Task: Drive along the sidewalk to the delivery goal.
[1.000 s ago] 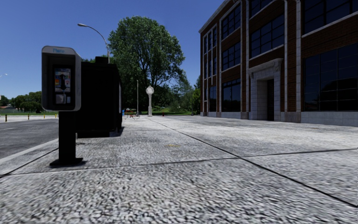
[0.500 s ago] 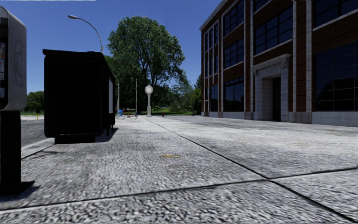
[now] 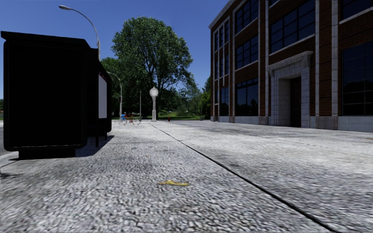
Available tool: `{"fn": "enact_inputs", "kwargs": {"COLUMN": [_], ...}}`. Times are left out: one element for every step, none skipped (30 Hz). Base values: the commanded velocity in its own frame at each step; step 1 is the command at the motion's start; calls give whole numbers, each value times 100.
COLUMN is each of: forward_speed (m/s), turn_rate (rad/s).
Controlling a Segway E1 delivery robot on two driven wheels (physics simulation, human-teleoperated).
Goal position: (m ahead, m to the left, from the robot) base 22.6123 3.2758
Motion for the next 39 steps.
{"fn": "enact_inputs", "kwargs": {"forward_speed": [200, 200, 200, 200, 200, 200, 200, 200, 200, 200, 200, 200, 200, 200, 200, 200, 200, 200, 200, 200, 200, 200, 200, 200, 200, 200, 200, 200, 200, 200, 200, 200, 200, 200, 200, 200, 200, 200, 200], "turn_rate": [0, 0, 0, 0, 0, 0, 0, 0, 0, 0, 0, 0, 0, 0, 0, 0, 0, 0, 0, 0, 0, 0, 0, 0, 0, 0, 0, 0, 0, 0, 0, 0, 0, 0, 10, 10, 13, 13, 13]}}
